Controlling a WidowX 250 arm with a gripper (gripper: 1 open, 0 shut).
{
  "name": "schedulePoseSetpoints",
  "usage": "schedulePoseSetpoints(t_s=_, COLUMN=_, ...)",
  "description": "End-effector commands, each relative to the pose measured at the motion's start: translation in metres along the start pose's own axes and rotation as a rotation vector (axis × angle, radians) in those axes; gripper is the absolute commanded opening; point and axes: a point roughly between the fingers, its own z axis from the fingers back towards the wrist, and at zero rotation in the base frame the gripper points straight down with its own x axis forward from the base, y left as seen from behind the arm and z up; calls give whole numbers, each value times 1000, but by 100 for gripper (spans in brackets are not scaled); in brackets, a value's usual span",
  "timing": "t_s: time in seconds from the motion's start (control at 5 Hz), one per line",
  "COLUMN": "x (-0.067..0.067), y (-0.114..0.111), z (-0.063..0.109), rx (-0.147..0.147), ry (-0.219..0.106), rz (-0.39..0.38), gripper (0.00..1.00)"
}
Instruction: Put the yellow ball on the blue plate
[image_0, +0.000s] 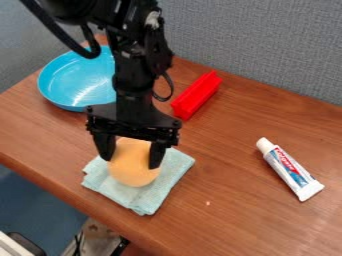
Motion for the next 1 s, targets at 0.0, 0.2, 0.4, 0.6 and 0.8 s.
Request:
schedulePoseSetpoints(t_s=0.0, x=6, y=-1, z=5, rx=10, ry=-25, rz=-11, gripper=100)
schedulePoseSetpoints(t_s=0.2, x=6, y=-1, z=5, rx=13, ry=-22, rz=-9, gripper=100)
schedulePoseSetpoints(t_s=0.4, x=6, y=0, z=5, rx=16, ry=-20, rz=-6, gripper=100)
schedulePoseSetpoints(t_s=0.6, x=6, y=0, z=5, rx=18, ry=-17, rz=-5, gripper=100)
schedulePoseSetpoints(t_s=0.8, x=6, y=0, z=5, rx=20, ry=-15, rz=-3, gripper=100)
